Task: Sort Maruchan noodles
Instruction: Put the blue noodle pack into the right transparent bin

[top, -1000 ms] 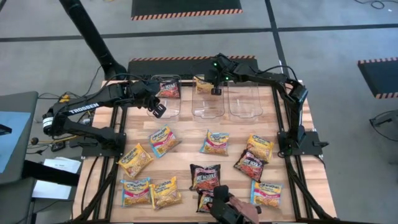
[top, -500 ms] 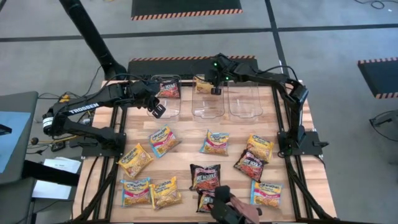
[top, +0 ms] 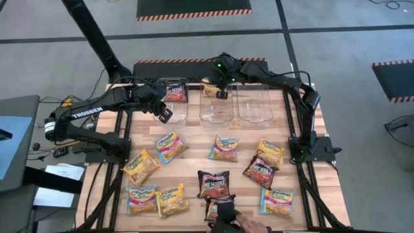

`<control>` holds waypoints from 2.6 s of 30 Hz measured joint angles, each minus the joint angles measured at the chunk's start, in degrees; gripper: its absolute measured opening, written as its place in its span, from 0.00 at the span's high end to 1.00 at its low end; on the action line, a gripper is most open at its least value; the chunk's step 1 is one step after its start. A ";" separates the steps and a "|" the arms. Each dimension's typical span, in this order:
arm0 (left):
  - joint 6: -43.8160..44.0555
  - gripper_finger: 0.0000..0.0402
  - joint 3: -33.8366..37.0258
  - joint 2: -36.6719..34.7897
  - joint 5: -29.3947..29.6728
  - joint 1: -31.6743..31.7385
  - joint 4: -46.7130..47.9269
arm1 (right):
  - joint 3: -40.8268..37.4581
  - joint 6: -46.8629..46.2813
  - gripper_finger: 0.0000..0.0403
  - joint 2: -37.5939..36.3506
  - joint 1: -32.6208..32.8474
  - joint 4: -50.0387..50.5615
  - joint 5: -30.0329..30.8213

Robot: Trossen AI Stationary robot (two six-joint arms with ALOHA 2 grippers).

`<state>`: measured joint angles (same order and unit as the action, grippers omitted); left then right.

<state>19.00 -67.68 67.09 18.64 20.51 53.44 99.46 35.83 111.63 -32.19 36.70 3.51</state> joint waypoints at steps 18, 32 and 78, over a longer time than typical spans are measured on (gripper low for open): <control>-0.76 0.85 -0.02 -0.95 -17.31 -1.06 1.15 | 9.71 -15.85 0.82 0.04 9.43 19.99 4.24; -0.82 0.85 -0.02 -8.47 -16.76 -7.61 3.85 | 12.46 -40.01 0.82 0.09 18.38 42.97 3.89; -0.78 0.85 -0.02 -9.01 -14.89 -15.74 7.57 | 7.67 -85.46 0.82 -30.92 53.67 49.91 34.97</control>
<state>18.22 -67.70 58.08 3.75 4.78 61.01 107.13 -49.62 80.71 21.48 86.62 38.48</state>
